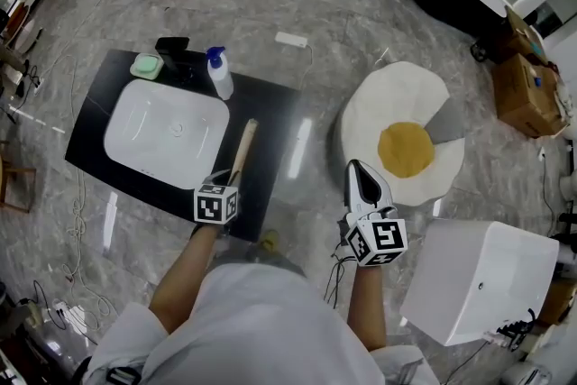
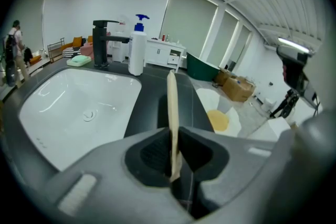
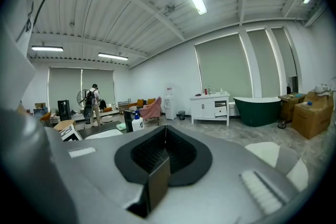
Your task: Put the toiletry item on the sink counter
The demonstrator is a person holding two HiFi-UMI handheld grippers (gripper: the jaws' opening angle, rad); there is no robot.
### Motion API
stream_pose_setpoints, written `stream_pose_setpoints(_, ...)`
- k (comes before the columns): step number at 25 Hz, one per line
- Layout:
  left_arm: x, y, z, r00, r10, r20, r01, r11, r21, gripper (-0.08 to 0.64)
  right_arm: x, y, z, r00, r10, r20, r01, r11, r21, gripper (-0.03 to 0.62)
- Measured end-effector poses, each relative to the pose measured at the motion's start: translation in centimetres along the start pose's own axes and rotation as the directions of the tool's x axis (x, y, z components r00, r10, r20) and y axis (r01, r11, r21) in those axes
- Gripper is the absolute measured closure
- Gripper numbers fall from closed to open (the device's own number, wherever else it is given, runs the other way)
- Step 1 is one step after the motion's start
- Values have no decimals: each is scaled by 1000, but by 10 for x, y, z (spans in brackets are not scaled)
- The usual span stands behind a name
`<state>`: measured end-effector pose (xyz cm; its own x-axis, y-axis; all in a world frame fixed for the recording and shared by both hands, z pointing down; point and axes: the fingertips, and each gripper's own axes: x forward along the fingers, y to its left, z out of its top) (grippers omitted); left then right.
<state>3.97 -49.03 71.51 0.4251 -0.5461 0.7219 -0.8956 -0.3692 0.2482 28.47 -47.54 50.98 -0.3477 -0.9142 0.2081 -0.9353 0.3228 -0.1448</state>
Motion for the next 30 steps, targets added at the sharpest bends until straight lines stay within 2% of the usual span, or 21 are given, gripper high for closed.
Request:
stream_pose_setpoints(15, 12, 6, -5, 1000, 14, -15, -14, 1000, 2, 486, 5, -9, -6, 1000, -2, -22, 2, 1000, -5, 589)
stream_pose_setpoints(25, -6, 25, 3, 998, 57, 23, -58, 998, 16, 462, 3, 0, -4, 1000, 10, -13, -11, 1000, -8, 589)
stream_pose_setpoints(30, -21, 26, 12, 997, 48, 58, -50, 999, 22, 463, 1, 8, -2, 1000, 16, -4, -16, 1000, -9, 589)
